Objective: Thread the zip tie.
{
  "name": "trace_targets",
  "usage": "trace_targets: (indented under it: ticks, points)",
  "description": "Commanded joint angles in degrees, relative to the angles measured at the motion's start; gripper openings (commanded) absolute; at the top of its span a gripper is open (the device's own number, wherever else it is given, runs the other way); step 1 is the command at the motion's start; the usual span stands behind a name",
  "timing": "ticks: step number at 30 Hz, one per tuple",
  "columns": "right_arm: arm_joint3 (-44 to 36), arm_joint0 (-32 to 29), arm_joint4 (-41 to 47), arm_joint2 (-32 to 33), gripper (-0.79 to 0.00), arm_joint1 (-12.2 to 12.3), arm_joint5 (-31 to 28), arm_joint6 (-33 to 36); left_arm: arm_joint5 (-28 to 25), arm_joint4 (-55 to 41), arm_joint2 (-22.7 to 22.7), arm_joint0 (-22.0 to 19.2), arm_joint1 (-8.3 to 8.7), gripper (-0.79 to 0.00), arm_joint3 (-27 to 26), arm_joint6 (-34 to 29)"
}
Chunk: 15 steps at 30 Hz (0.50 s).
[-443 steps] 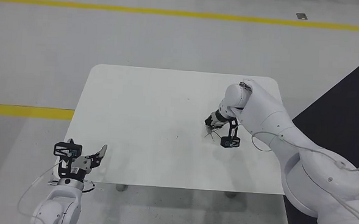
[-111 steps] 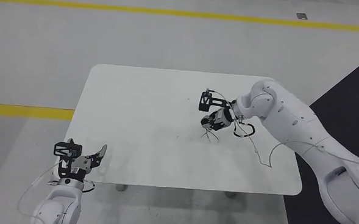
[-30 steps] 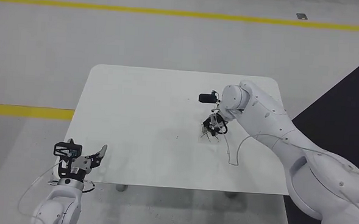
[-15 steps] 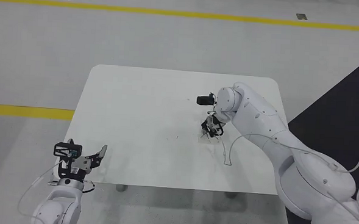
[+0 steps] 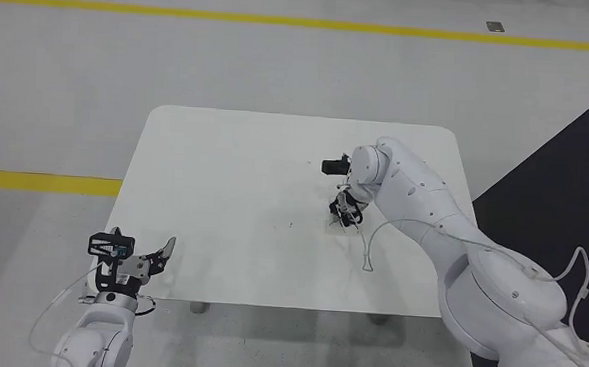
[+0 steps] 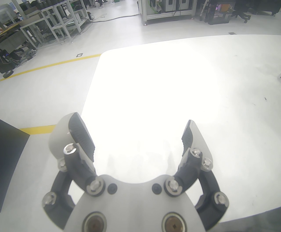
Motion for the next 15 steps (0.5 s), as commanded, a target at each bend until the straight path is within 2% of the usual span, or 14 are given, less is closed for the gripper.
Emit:
trace_targets:
  ticks: [1, 15]
  points:
    - [0.6, 0.09, -0.26, 0.15, -0.659, -0.33, -0.17, -0.02, 0.0, 0.0, 0.0, 0.0, 0.0, 0.0, 0.0, 0.0]
    - [4.59, 0.21, -1.94, 1.41, -0.671, -2.42, -1.05, -0.06, 0.0, 0.0, 0.0, 0.0, 0.0, 0.0, 0.0, 0.0]
